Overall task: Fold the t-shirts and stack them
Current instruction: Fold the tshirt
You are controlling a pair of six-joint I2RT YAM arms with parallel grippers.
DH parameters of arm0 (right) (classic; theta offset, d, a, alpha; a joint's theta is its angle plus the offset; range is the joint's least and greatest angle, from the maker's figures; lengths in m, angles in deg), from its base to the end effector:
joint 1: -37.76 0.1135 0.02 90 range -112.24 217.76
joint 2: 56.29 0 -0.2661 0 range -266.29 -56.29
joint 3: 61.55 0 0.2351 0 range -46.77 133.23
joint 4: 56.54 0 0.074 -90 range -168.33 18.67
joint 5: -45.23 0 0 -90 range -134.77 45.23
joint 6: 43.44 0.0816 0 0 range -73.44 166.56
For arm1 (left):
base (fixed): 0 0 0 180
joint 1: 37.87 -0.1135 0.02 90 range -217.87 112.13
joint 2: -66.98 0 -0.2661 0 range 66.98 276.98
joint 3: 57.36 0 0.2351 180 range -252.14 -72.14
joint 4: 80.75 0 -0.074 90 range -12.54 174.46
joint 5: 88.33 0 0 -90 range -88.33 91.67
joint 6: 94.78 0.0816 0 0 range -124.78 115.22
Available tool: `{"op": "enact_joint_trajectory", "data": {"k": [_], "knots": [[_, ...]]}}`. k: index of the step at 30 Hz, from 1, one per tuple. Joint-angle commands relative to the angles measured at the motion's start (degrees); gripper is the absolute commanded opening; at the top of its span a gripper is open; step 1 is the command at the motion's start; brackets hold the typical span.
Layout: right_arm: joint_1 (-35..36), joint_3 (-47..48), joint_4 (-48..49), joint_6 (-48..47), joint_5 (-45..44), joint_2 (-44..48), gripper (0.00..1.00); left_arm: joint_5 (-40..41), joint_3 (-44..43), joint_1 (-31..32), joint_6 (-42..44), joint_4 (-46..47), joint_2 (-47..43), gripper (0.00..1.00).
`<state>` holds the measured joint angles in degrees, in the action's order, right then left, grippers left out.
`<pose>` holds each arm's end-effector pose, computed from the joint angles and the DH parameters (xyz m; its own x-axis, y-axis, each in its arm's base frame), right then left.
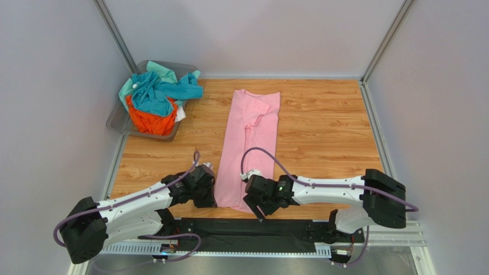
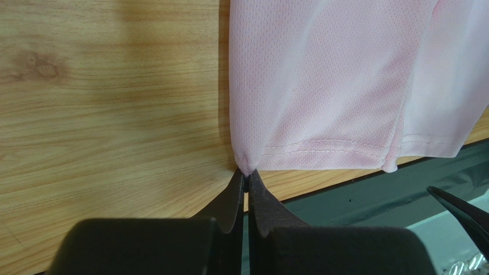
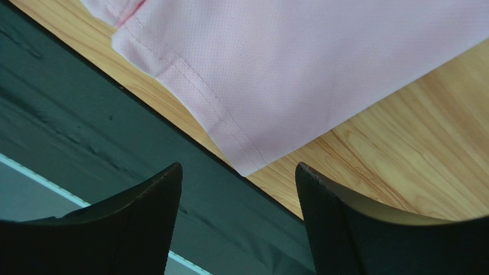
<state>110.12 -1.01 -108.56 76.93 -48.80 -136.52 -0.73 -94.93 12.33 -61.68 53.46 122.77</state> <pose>0.0797 0.2317 0.1490 -0.7255 -0.6172 -0.3045 -0.6689 0.7364 0.1011 0.1010 -0.1265 0.1203 -0.9671 -0.1468 -0.2078 -0.0564 0.9201 -0.3877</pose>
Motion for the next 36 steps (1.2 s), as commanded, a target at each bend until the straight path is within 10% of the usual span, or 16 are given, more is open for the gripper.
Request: {"op": "enact_joint_trajectory", "data": {"k": [1, 14, 26, 36], "knots": [[1.2, 0.2, 0.8, -0.3, -0.8, -2.7, 0.71, -1.5, 0.9, 0.0, -0.4, -0.5, -1.8, 0.0], [4.2, -4.5, 1.7, 5.7, 0.0, -3.5, 0.11, -4.8, 4.9, 1.7, -4.4, -1.3, -6.7, 0.0], [3.6, 2.8, -5.7, 5.1, -13.2, 5.5, 0.03, 2.3, -5.6, 3.6, -1.9, -5.4, -10.4, 0.0], [-11.6, 12.2, -1.1, -5.7, -14.6, 3.7, 0.02, 10.0, -23.4, -5.0, 10.0, -5.6, 5.3, 0.0]]}}
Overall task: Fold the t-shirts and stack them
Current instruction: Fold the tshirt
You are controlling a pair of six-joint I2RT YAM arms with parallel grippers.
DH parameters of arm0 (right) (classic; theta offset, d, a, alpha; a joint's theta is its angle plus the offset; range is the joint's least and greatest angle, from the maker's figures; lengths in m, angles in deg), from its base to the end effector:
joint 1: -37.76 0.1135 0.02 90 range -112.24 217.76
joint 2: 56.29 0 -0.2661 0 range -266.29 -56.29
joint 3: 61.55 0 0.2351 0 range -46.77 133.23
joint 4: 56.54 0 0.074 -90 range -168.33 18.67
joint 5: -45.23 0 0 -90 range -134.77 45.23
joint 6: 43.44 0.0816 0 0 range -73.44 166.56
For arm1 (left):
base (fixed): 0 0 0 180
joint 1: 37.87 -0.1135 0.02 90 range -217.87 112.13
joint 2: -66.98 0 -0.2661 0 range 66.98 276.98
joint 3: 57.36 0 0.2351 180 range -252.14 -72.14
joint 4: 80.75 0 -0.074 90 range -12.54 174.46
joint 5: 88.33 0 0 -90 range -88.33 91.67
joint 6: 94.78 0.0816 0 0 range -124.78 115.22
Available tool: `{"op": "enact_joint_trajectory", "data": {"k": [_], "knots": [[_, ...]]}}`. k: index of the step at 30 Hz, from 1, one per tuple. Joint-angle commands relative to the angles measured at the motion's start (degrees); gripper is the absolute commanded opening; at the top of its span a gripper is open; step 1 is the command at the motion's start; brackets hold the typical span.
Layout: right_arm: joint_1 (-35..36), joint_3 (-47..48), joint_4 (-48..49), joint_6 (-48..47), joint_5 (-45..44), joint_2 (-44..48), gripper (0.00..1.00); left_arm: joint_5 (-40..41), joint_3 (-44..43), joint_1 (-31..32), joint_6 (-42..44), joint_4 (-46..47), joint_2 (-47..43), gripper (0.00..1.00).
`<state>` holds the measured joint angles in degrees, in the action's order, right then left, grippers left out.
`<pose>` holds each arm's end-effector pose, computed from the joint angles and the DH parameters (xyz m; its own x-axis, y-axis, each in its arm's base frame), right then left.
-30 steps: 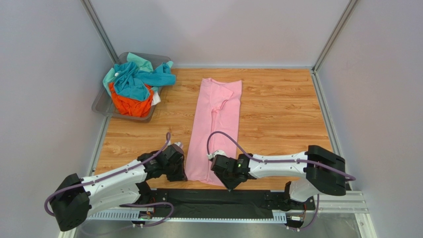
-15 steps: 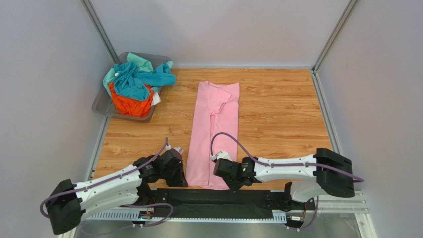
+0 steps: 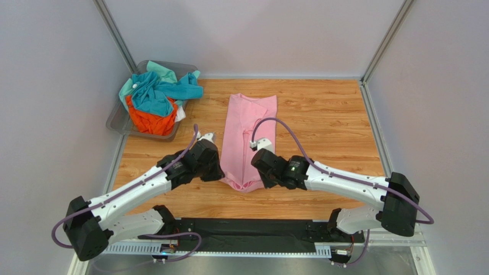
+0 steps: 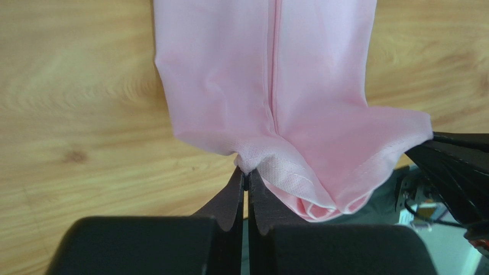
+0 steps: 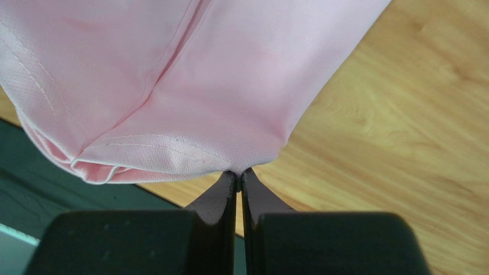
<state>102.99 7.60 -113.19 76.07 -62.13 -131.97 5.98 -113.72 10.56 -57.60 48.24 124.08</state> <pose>0.1295 0.2225 0.2091 -0.7245 -0.4480 -0.5238 -0.5209 0.8535 -0.0095 0.1418 -0.1506 0.2119 -0.8847 -0.1998 -0.4212 0.0170 0.8890 -0.4576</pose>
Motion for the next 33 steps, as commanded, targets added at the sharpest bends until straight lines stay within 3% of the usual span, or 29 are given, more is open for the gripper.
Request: {"op": "enact_joint_trajectory", "data": {"k": [1, 5, 14, 33], "knots": [[-6.0, 3.9, 4.2, -5.5, -0.6, -1.2, 0.02, 3.2, -5.8, -4.2, 7.5, 0.0, 5.1, 0.0], [-13.7, 6.7, 9.2, -9.5, 2.4, -4.4, 0.02, 3.5, -12.7, -8.5, 11.5, 1.9, 11.4, 0.0], [-23.5, 15.3, 11.5, -12.6, 2.9, -13.4, 0.02, -2.6, -24.1, -17.0, 17.2, 7.2, 25.3, 0.0], [-31.7, 22.3, 12.4, -15.5, 8.1, -25.9, 0.02, -11.0, -35.1, -23.0, 23.9, 11.8, 44.8, 0.0]]}}
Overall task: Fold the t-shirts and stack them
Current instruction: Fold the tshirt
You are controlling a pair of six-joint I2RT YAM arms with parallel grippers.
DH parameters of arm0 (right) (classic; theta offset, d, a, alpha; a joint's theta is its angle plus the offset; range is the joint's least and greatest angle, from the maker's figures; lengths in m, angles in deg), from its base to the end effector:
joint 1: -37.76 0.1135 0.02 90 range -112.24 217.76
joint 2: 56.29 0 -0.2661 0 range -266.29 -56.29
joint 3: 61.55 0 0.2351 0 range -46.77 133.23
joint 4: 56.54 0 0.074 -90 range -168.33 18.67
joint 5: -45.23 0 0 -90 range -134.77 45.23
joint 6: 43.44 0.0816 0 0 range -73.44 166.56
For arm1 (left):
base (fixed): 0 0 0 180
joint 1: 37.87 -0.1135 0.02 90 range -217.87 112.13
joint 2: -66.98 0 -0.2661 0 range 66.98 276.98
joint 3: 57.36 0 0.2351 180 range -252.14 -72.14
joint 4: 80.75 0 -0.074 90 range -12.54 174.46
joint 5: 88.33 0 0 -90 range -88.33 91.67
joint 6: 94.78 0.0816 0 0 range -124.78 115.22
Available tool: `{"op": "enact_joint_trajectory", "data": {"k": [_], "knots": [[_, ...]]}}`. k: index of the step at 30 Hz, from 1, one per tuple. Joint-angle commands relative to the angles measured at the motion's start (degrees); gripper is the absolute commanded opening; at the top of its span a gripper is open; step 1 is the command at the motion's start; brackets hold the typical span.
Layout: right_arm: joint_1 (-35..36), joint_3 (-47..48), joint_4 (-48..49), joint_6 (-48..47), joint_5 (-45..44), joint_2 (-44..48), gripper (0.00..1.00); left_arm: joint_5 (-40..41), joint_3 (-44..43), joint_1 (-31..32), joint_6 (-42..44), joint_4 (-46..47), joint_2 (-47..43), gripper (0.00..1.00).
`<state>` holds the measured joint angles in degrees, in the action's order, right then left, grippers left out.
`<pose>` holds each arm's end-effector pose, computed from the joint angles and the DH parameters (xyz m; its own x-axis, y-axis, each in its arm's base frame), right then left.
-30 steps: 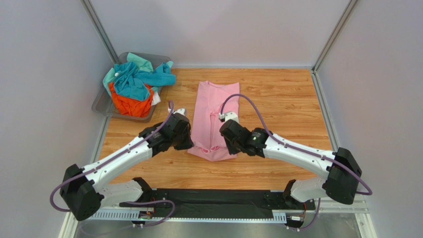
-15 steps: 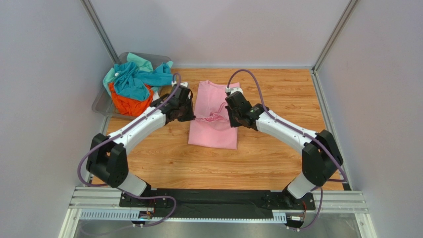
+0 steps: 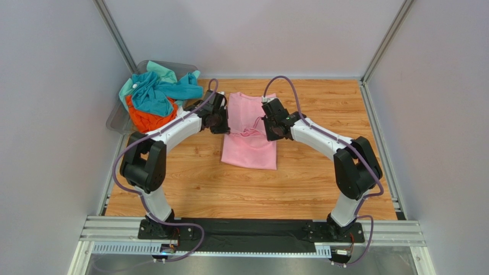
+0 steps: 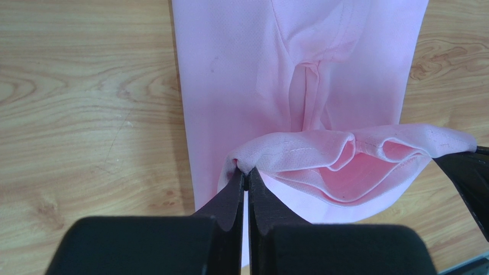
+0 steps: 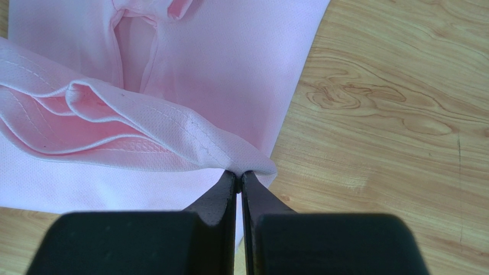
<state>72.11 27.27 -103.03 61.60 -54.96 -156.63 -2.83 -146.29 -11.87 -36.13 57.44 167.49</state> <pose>0.3218 0.2024 0.1974 -0.8003 -0.2376 -0.5506 -0.2799 0.9600 -0.0074 0.3491 -0.1774 0.2032 -0.8654 -0.1550 -0.4765 0.0338 0.9308 -0.3641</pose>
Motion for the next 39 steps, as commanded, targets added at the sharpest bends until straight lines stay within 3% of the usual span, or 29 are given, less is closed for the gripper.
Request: {"op": "enact_joint_trajectory", "data": {"k": [1, 6, 15, 18, 21, 22, 24, 25, 28, 29, 30, 33, 39], "knots": [[-1.0, 2.7, 2.4, -1.0, 1.2, -1.7, 0.02, -2.5, -3.0, -0.8, 2.7, 3.5, 2.0, 0.0], [-2.7, 3.8, 3.4, -0.5, 2.8, -4.8, 0.02, -2.0, -6.1, -1.5, 3.2, 2.3, 6.5, 0.01], [-4.5, 5.9, 4.3, -1.3, 4.1, -9.3, 0.08, -2.6, -8.8, -2.6, 4.0, 2.1, 10.9, 0.12], [-4.9, 6.6, 4.0, -1.1, 4.0, -9.5, 0.16, -3.2, -9.3, -2.7, 4.4, 1.8, 11.1, 0.22], [-4.9, 7.0, 3.5, -1.2, 5.2, -8.4, 0.43, -3.9, -9.4, -2.8, 4.0, 1.9, 10.0, 0.3], [-5.0, 6.8, 3.6, -1.2, 5.9, -7.9, 0.53, -5.1, -9.3, -2.8, 4.0, 2.1, 9.0, 0.44], [-4.9, 6.5, 3.5, -0.6, 7.6, -5.9, 0.57, -6.0, -8.9, -2.8, 3.6, 2.1, 7.9, 0.58], [-4.7, 6.1, 3.1, -0.3, 7.5, -5.1, 0.58, -6.5, -8.3, -2.8, 3.5, 2.2, 6.3, 0.71], [-3.6, 3.6, 3.1, 0.7, 7.8, -1.1, 0.7, -7.5, -5.4, -2.7, 2.3, 2.3, 2.0, 0.88], [-3.2, 1.9, 3.1, 1.0, 8.1, 1.2, 0.76, -8.0, -4.3, -2.5, 1.7, 2.5, 0.8, 0.91], [-2.6, 0.9, 3.1, 1.8, 8.3, 2.3, 1.0, -9.1, -1.6, -2.4, 1.0, 3.4, -0.5, 0.94], [-0.9, -3.7, 3.7, 4.8, 9.4, 6.7, 1.0, -10.8, 2.7, -1.1, -0.4, 6.3, -5.2, 0.98], [1.0, -15.0, 13.3, 10.2, 23.1, 11.7, 1.0, -18.3, 12.0, 0.6, -3.7, 12.4, -8.0, 0.99]]}}
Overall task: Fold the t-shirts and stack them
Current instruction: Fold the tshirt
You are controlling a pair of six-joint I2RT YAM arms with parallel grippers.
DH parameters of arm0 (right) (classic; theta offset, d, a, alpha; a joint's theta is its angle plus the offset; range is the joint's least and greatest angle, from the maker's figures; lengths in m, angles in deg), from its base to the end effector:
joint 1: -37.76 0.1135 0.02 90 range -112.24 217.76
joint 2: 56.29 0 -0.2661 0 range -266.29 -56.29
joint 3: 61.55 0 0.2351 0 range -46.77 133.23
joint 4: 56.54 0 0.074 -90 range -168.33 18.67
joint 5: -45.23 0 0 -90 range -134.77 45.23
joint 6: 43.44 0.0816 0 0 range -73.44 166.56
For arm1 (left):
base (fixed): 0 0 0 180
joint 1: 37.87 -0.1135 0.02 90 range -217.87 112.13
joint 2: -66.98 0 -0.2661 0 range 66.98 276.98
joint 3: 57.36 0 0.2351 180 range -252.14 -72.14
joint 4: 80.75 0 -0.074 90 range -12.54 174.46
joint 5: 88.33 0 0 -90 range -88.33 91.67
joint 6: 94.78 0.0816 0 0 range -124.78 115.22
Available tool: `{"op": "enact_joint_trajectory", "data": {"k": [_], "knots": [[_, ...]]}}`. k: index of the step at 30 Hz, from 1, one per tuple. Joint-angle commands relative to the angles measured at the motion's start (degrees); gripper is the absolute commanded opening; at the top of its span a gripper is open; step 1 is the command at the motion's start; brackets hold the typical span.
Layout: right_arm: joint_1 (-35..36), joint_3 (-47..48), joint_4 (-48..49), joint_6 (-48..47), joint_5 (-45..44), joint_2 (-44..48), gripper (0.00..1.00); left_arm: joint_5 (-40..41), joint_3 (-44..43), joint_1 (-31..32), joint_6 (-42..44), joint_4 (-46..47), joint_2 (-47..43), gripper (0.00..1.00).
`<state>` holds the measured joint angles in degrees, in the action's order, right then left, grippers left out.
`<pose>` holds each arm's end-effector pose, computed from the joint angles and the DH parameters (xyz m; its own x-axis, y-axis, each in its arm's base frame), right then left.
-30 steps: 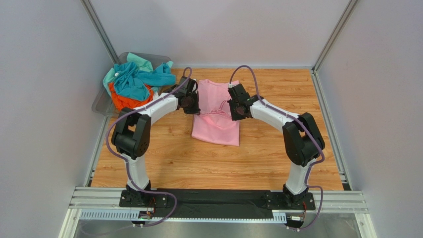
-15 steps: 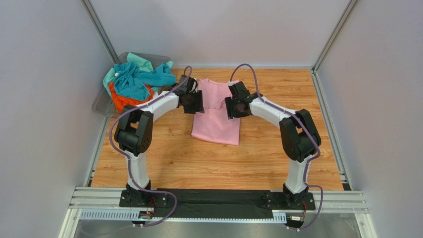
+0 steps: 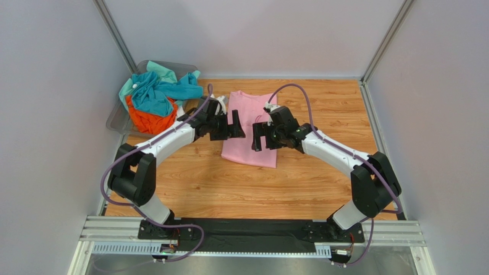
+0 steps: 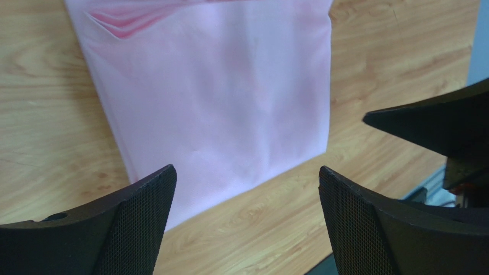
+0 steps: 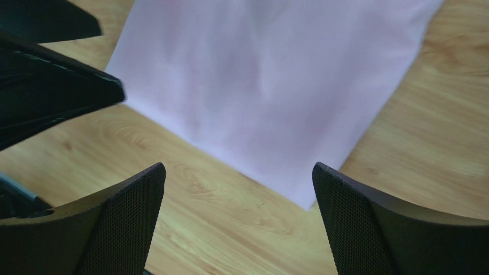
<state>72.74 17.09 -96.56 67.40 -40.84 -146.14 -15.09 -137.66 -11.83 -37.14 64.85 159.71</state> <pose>0.2813 0.2036 0.2127 -0.8130 -0.1357 -0.5662 -0.3401 0.9000 0.2727 0.3188 -0.1820 0.2177 -0.8734 -0.1437 -0.4653 0.1541 0.8249 -0.5438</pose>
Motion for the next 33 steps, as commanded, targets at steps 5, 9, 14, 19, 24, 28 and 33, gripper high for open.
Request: {"op": "enact_joint_trajectory", "data": {"k": [5, 9, 14, 19, 24, 28, 33], "knots": [[1.1, -8.0, 11.5, 5.6, 12.8, -0.5, 1.0, -9.6, 7.4, 0.7, -4.3, 8.5, 1.8, 0.99], [1.1, -10.1, 12.3, 6.0, 12.6, -2.4, 1.0, -9.4, 11.4, 0.7, -4.2, 8.8, 2.8, 0.99], [1.1, -12.2, 12.4, 6.1, 11.5, -5.0, 1.0, -8.6, 13.7, 0.7, -3.8, 8.0, 4.7, 0.99], [1.2, -14.7, 12.7, 7.4, 11.2, -5.8, 1.0, -8.7, 17.2, 0.7, -4.8, 8.5, 4.4, 0.99], [2.5, -20.6, 12.6, 8.7, 11.0, -2.2, 1.0, -6.6, 21.7, 0.8, -4.8, 7.4, 0.5, 0.99], [6.0, -25.5, 11.5, 11.1, 9.4, 3.3, 1.0, -4.7, 25.7, 2.4, -5.9, 5.2, -3.3, 0.99], [13.2, -26.6, 6.4, 12.3, 2.9, 9.7, 1.0, -0.4, 31.1, 8.5, -8.2, 1.7, -11.7, 0.99]]}}
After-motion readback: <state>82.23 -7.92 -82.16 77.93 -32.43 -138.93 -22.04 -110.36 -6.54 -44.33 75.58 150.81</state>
